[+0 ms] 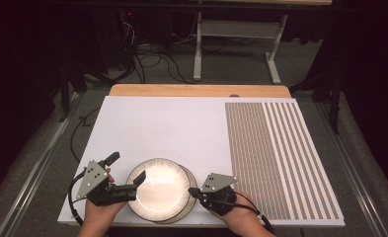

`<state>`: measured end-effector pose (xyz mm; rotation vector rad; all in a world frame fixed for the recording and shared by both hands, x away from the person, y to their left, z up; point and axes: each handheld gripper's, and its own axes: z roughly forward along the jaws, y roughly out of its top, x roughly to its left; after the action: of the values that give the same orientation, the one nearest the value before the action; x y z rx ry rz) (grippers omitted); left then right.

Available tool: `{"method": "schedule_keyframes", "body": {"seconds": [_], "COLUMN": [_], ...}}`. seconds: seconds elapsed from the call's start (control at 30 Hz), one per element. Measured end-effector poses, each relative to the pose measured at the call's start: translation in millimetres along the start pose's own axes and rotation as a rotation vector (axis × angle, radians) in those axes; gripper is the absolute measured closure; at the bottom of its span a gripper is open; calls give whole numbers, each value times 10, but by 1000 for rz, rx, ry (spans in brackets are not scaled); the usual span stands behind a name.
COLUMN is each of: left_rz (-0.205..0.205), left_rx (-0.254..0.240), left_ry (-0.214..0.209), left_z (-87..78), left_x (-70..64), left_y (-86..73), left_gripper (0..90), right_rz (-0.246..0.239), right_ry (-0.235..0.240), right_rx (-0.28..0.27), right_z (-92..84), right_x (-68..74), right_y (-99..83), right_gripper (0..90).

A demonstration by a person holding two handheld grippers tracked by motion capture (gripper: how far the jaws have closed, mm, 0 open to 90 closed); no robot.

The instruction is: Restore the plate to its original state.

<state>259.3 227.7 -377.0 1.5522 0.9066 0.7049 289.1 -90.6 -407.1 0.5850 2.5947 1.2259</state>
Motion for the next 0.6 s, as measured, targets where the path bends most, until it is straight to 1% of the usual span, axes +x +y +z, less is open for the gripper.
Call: {"method": "schedule_keyframes", "body": {"seconds": [0.13,0.17,0.4,0.43,0.5,0.6], "left_rz": [0,0,0,0,2,1], "left_rx": [0,0,0,1,4,4], "left_ry": [0,-1,-3,-3,-3,-5], "left_z": [2,1,4,5,8,10], "left_x": [3,1,1,2,2,2], "left_y": [-3,-2,-2,-2,-5,-8], "left_gripper": [1,1,1,1,2,1], "right_rz": [-7,3,2,14,11,24], "right_ry": [-4,-8,-17,-17,-17,-25], "right_rx": [-2,-5,-4,-8,-9,-12], "right_z": [-15,-27,-68,-76,-81,-116], "right_x": [-16,-17,-41,-41,-48,-71], "right_y": [-9,-10,-26,-28,-32,-46], "right_gripper": [900,900,900,900,900,900]}}
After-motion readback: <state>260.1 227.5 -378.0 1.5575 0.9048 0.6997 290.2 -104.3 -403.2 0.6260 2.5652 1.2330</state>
